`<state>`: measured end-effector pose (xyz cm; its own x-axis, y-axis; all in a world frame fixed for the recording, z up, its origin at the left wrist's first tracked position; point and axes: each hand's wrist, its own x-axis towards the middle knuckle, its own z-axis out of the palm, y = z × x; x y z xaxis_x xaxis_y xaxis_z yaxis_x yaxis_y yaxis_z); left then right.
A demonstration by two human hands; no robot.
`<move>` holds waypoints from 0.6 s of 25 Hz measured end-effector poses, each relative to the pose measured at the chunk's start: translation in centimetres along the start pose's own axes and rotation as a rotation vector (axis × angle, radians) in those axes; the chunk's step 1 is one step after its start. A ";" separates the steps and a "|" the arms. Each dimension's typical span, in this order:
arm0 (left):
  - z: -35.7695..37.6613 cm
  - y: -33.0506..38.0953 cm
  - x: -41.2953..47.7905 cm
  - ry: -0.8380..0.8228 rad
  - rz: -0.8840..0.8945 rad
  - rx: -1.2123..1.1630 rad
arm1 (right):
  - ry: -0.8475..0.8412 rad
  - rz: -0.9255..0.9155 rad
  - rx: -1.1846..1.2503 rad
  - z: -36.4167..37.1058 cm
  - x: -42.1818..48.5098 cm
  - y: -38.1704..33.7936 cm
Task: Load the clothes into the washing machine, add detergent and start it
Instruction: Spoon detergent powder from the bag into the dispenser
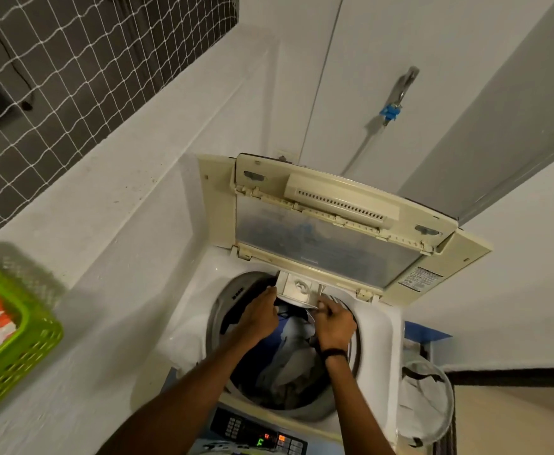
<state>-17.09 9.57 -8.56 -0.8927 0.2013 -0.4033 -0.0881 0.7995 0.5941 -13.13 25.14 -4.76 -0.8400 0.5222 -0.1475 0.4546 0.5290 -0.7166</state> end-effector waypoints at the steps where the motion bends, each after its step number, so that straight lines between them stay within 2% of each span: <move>1: -0.2 0.0 -0.2 0.008 0.002 -0.005 | -0.011 0.092 0.096 -0.5 -0.1 -0.3; 5: -2.0 0.6 -1.8 0.133 0.007 -0.077 | -0.071 0.450 0.493 -2.5 -0.7 -1.0; 8: -4.5 1.1 -4.5 0.258 0.031 -0.115 | -0.130 0.586 0.868 -4.0 -2.1 -3.2; 11: -8.2 1.3 -8.4 0.333 0.097 -0.179 | -0.258 0.552 1.073 -5.6 -4.4 -6.6; 13: -11.5 1.2 -12.0 0.415 0.112 -0.252 | -0.413 0.469 1.037 -5.7 -6.2 -9.1; 15: -15.0 1.0 -16.3 0.597 0.159 -0.318 | -0.510 0.428 1.046 -5.4 -7.8 -11.9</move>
<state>-9.24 -1.40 9.10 -0.9877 -0.1166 0.1037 0.0203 0.5628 0.8263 -10.40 18.37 8.61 -0.8077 0.0773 -0.5845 0.4633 -0.5299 -0.7103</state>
